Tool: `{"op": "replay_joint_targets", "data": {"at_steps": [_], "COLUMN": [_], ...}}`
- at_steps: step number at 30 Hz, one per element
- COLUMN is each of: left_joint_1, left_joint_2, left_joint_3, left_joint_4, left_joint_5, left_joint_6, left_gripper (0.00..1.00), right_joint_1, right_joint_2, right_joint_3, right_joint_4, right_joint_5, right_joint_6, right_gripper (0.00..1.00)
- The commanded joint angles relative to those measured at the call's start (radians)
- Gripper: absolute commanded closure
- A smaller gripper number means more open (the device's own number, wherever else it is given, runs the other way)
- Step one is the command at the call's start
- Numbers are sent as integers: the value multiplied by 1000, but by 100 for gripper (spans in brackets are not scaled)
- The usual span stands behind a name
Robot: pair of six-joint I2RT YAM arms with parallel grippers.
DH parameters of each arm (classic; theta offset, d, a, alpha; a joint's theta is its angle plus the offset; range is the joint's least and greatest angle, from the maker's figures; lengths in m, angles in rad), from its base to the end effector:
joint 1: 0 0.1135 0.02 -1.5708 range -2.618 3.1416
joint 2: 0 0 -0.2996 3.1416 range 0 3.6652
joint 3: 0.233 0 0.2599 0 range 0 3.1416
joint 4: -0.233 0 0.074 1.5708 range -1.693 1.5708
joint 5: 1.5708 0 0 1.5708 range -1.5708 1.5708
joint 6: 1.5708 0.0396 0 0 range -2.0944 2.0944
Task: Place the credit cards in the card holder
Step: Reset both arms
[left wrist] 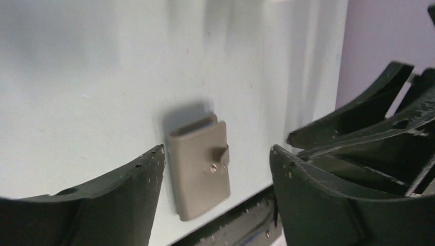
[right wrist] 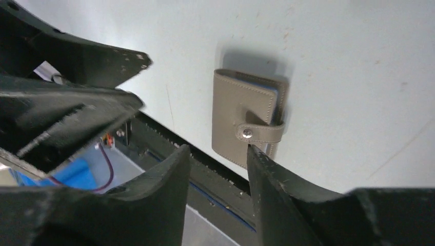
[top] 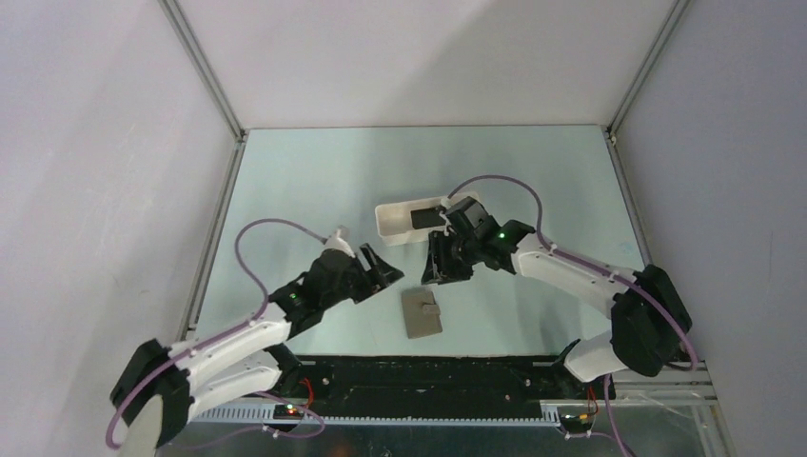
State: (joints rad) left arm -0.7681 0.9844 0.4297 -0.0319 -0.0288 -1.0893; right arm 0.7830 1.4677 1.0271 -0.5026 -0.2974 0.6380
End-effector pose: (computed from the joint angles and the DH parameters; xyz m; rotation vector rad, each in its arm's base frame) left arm 0.1413 -0.1349 0.2180 -0.3932 2.3142 -0.9875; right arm 0.2110 0.2263 0.2674 -0.3287 2.7018 0.8841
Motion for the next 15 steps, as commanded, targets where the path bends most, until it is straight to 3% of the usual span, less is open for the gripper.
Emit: {"op": "replay_joint_targets", "data": {"at_steps": [1, 2, 4, 9, 13, 15], "left_joint_1": [108, 139, 180, 197, 197, 226], "left_joint_2": [-163, -231, -353, -656, -721, -695], "left_joint_3": [-68, -97, -135, -197, -281, -343], "left_joint_4": [131, 126, 113, 101, 205, 316], "left_joint_5": [-12, -62, -162, -475, -783, -819], "left_joint_6": [82, 98, 159, 590, 939, 1053], "left_gripper": [17, 15, 9, 1, 0, 0], "right_joint_1": [-23, -31, -69, -225, -395, -503], "right_joint_2": [-100, -134, -202, -428, -660, -742], "right_joint_3": [5, -5, -50, -251, -478, -602], "right_joint_4": [-42, -48, -42, 52, 238, 380], "right_joint_5": [171, 194, 254, 494, 649, 640], "right_joint_6": [-51, -57, -73, -188, -261, -299], "right_gripper": [44, 31, 17, 9, 2, 1]}}
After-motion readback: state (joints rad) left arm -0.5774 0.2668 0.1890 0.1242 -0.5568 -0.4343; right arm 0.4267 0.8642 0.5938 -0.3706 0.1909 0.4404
